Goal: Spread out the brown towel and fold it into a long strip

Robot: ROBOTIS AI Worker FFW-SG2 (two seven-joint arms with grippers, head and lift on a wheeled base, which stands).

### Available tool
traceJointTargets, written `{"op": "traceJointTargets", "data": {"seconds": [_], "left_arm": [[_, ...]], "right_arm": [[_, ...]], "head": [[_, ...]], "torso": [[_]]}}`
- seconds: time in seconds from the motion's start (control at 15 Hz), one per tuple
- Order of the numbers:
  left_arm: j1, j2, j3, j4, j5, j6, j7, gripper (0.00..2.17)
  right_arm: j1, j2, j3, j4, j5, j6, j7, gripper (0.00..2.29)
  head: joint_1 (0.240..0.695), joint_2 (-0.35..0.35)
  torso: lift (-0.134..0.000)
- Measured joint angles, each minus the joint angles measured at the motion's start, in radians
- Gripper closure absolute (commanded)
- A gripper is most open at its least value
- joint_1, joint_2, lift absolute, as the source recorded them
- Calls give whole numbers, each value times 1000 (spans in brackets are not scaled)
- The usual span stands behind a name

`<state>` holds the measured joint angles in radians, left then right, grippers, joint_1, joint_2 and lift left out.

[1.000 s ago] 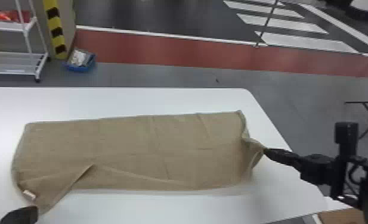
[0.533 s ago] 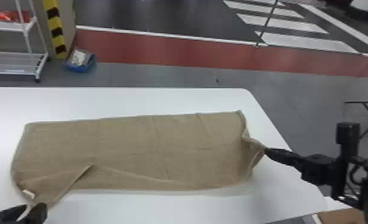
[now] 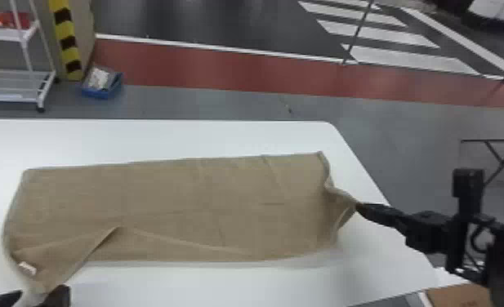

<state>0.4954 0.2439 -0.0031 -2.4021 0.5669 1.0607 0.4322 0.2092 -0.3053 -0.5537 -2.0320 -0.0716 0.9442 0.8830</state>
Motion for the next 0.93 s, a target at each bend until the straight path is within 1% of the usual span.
{"op": "traceJointTargets", "data": {"seconds": [0.13,0.2,0.27,0.33,0.4,0.47,0.67,0.8,0.93], "left_arm": [[-10,0,0,20,0,0,-2,734],[-13,0,0,27,0,0,-2,1038],[-14,0,0,30,0,0,-1,1119],[-15,0,2,29,2,0,7,1487],[-15,0,5,22,6,0,14,1754],[-14,0,10,15,11,0,23,1831],[-2,1,36,-50,22,36,42,1831],[5,2,59,-123,20,142,43,1831],[9,3,89,-205,19,280,51,1831]], "right_arm": [[1,0,-1,-3,-2,0,2,1359],[1,0,-1,-5,-2,0,2,1359],[1,0,-2,-6,-2,0,2,1362],[1,0,-2,-7,-2,0,2,1359],[2,0,-3,-7,-2,0,2,1359],[3,1,-5,-8,-2,0,2,1362],[6,2,-25,-11,-9,-2,7,1362],[8,2,-46,-21,-13,-3,16,1359],[23,2,-65,-54,-14,-3,21,1362]], "head": [[695,-274],[695,-272],[695,-271],[695,-268],[695,-266],[695,-264],[695,-261],[695,-272],[695,-276]], "torso": [[-125],[-125],[-125],[-125],[-125],[-125],[-125],[-125],[-125]]}}
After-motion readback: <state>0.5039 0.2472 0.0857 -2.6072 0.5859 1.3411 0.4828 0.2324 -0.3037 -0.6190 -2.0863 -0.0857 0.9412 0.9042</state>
